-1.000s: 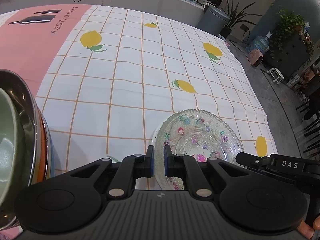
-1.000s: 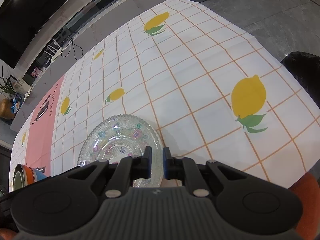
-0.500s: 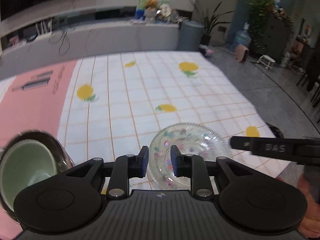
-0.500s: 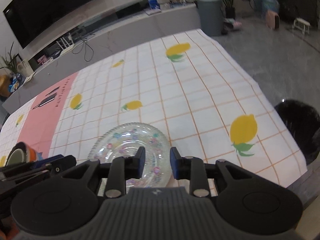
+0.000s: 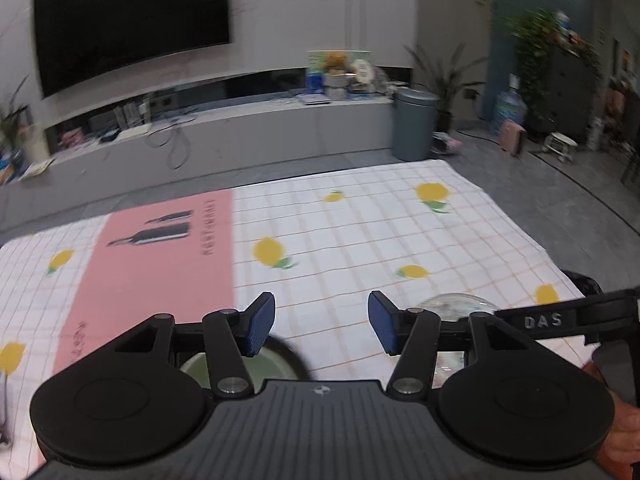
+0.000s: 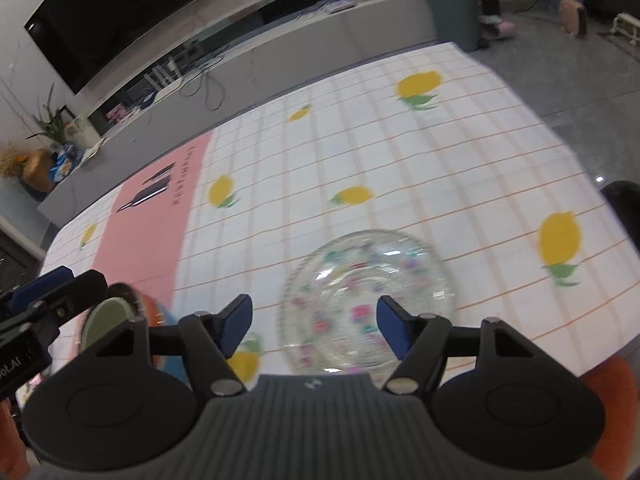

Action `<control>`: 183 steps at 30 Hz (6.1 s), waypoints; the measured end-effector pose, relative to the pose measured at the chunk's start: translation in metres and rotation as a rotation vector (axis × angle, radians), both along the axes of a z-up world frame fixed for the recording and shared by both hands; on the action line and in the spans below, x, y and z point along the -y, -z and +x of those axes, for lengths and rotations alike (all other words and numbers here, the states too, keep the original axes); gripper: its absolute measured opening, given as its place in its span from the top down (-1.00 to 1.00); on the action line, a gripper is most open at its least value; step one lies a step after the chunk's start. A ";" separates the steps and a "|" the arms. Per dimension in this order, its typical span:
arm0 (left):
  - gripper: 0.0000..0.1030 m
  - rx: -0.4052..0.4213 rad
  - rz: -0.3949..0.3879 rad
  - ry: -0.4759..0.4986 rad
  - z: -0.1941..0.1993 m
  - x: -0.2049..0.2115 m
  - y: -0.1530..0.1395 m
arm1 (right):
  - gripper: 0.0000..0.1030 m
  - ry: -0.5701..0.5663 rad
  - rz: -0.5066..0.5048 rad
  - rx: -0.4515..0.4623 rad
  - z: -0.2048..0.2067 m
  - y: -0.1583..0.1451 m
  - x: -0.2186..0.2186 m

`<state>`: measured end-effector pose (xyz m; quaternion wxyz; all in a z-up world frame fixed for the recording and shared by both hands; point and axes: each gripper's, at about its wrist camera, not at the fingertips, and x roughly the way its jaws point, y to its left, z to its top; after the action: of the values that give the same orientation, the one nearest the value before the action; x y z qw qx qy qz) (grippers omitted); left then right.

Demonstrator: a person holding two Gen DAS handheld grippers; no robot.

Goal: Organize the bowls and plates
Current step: 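Move both grippers to the rim of the steel bowl stack, then close both grippers on the rim of the steel bowl stack, then carry the bowl stack with both grippers and lower it onto the plate stack, then open both grippers and lift them off the bowl stack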

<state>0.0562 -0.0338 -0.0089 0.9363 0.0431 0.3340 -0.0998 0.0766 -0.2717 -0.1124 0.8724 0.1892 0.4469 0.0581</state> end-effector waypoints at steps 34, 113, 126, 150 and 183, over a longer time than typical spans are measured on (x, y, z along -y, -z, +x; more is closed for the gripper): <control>-0.54 -0.423 -0.447 -0.234 0.052 -0.159 0.107 | -0.58 -0.235 0.078 -0.318 0.069 0.053 -0.152; -0.18 -0.453 -0.727 -0.177 0.056 -0.091 0.105 | -0.05 -0.117 0.507 -0.290 0.047 0.058 -0.054; -0.18 -0.492 -0.724 -0.050 0.074 -0.019 0.108 | -0.05 0.006 0.496 -0.230 0.030 0.047 0.020; -0.18 -0.596 -0.684 0.007 0.110 0.055 0.138 | -0.05 0.123 0.524 -0.275 0.041 0.077 0.107; -0.47 -0.463 -0.616 0.001 0.100 0.046 0.114 | -0.57 0.146 0.383 -0.204 0.048 0.058 0.112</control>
<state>0.1561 -0.0796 -0.1224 0.8050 -0.2638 0.4911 -0.2030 0.1241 -0.3836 -0.1704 0.7726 0.3882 0.4988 0.0594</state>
